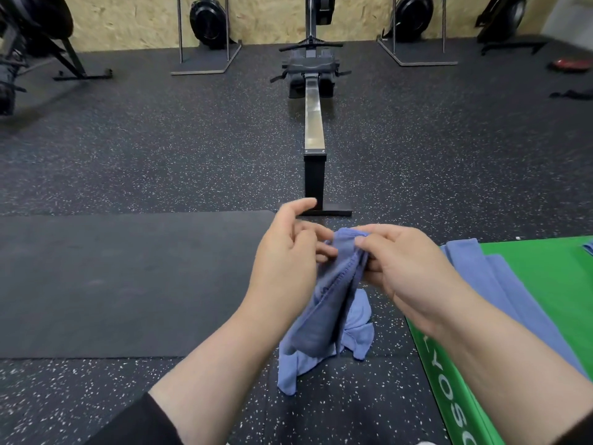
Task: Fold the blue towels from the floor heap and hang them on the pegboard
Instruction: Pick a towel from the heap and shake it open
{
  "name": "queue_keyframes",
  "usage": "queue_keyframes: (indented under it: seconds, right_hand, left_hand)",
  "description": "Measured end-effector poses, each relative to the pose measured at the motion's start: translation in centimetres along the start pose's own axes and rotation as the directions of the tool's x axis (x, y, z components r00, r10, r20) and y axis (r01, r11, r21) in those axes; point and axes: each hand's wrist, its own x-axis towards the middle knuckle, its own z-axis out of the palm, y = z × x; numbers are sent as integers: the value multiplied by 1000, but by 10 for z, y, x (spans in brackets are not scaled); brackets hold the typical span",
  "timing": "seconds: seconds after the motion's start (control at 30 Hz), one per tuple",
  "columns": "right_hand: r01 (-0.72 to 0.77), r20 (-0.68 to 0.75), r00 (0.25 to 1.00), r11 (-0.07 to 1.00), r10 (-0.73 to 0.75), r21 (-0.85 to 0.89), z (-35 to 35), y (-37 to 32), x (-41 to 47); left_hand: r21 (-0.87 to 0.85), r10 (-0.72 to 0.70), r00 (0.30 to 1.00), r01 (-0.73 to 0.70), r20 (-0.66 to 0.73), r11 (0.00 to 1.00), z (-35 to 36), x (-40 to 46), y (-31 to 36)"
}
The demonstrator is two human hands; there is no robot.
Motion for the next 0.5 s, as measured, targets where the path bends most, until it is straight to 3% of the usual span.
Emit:
queue_keyframes:
  seconds: [0.07, 0.17, 0.27, 0.5]
  right_hand:
    - [35, -8, 999, 986, -37, -166, -1, 2, 1]
    - [82, 51, 996, 965, -72, -250, -1, -2, -1]
    - [139, 49, 990, 930, -130, -341, -5, -8, -3]
    - [246, 117, 969, 806, -218, -539, -17, -12, -4]
  left_hand:
    - [247, 60, 996, -73, 62, 966, -9, 5, 0]
    - [502, 20, 947, -187, 320, 844, -19, 7, -4]
    - [474, -44, 941, -128, 335, 871, -21, 6, -8]
    - [342, 60, 942, -179, 330, 922, -16, 4, -6]
